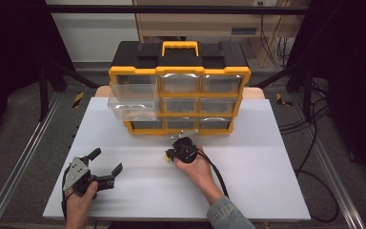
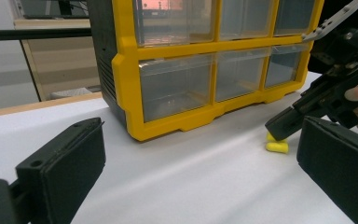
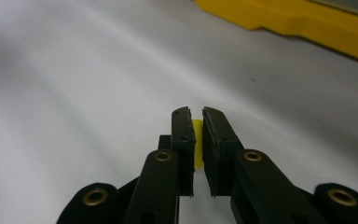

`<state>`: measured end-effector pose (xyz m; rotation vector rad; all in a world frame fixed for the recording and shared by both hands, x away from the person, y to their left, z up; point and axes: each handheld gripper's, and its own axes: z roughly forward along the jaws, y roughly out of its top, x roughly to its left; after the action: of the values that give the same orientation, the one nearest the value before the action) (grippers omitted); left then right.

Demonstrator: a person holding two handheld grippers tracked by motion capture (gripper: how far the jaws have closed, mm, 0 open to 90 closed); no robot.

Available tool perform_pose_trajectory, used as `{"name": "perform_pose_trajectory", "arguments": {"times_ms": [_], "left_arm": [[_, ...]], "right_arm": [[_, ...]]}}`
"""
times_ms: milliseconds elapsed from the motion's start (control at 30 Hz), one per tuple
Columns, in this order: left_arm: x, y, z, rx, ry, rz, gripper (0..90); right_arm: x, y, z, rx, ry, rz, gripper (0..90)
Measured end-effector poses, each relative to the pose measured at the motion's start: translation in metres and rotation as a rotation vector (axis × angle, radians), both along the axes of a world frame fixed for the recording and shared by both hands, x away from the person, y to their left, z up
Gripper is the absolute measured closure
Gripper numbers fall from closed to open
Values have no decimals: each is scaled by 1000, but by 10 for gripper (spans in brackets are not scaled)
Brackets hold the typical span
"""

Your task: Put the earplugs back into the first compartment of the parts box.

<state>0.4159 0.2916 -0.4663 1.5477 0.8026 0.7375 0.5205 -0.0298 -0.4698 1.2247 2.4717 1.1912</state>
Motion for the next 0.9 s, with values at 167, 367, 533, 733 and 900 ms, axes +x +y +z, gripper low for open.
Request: {"name": "perform_pose_trajectory", "arguments": {"times_ms": [167,367,533,733,900], "left_arm": [[0,0,0,0,-1,2,8],[0,1,0,-3,-1,5,8],[-1,1,0,-1,-2,7,8],[-1,1,0,-1,-3,10,8],[0,1,0,-1,0,9,7]], "right_arm": [[0,-8,6,12,-52,-3,836],[-10,-25,31,52,-140,-28,838],[-23,-41,71,89,-266,-58,840],[-33,-51,116,104,-411,-64,840],[-38,-51,152,152,-489,-64,839]]}}
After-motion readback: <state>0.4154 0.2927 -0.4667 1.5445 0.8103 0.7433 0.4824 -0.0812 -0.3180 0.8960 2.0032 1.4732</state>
